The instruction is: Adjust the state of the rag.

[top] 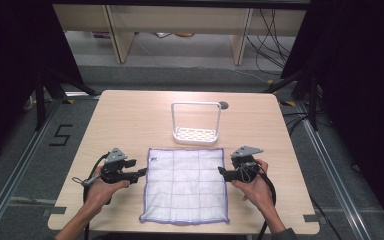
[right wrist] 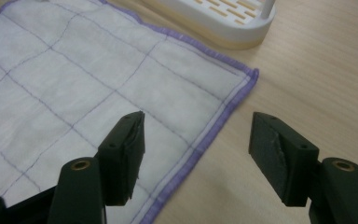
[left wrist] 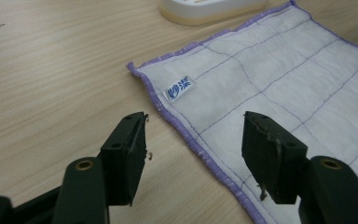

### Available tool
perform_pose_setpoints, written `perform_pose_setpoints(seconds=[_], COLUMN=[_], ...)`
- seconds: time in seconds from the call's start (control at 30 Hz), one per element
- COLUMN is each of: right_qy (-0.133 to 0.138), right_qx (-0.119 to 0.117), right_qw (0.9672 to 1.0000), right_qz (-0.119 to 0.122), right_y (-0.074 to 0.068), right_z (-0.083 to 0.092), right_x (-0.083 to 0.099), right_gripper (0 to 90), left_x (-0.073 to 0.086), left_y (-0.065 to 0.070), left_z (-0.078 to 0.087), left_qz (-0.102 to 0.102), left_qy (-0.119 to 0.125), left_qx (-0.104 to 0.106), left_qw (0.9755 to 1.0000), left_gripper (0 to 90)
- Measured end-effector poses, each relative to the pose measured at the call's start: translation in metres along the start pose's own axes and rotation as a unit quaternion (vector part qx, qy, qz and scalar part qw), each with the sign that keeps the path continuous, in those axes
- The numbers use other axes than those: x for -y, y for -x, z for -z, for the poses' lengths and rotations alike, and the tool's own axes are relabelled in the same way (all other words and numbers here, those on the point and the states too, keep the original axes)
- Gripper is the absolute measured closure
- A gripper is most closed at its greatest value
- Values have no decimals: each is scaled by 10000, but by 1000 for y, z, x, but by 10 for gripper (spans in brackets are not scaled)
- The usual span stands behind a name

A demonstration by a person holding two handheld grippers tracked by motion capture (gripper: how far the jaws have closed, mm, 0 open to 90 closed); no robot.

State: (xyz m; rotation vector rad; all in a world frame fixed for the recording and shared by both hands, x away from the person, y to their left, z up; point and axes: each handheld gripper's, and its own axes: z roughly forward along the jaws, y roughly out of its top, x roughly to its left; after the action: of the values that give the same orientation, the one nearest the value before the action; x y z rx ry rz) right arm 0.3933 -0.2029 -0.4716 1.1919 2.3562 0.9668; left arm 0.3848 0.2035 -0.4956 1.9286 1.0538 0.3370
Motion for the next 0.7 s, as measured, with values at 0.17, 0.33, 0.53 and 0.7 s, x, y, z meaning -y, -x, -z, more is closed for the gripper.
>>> perform_pose_setpoints(seconds=[0.17,0.33,0.53,0.7], right_qy=[27,-44,-54,-7], right_qx=[-52,-18,59,185], right_qw=[10000,10000,10000,9998], right_qz=[-7,-39,-13,39], right_y=[7,9,16,26], right_z=[-8,-15,-24,-26], right_x=[-12,-21,-26,-31], right_gripper=[359,356,368,379], left_x=[-6,-12,-20,-25], left_y=[-6,-13,-19,-24], left_z=[-3,-7,-13,-25], left_qz=[-34,123,116,227], left_qy=[-111,-46,-87,-76], left_qx=[69,1,-30,20], left_qw=[9999,9999,9999,9997], left_gripper=[349,329,326,331])
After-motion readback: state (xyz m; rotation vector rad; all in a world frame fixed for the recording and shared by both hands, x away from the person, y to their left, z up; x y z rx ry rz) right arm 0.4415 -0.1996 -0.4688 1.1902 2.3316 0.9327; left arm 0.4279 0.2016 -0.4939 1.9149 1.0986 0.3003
